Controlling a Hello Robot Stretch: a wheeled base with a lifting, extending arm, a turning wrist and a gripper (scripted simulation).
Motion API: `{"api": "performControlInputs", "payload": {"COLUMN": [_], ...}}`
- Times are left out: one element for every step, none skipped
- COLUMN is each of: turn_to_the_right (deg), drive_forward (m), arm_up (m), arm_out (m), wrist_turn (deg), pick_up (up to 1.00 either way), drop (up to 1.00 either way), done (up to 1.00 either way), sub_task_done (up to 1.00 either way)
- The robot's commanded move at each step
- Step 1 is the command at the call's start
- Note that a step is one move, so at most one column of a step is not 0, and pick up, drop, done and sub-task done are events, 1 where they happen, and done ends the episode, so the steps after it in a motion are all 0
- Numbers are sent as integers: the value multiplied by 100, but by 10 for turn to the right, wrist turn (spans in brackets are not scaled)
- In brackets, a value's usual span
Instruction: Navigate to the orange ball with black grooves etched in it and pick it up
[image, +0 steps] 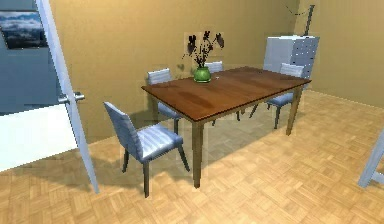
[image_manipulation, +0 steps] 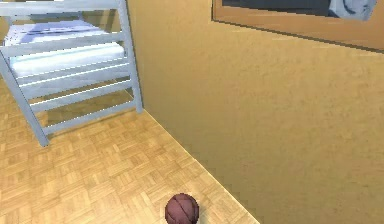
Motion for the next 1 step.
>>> {"api": "performControlInputs", "payload": {"turn_to_the_right": [0], "drive_forward": [0], "arm_up": [10], "arm_out": [0], "wrist_turn": [0], "pick_up": [0], "drop": [0], "done": [0], "sub_task_done": [0]}}
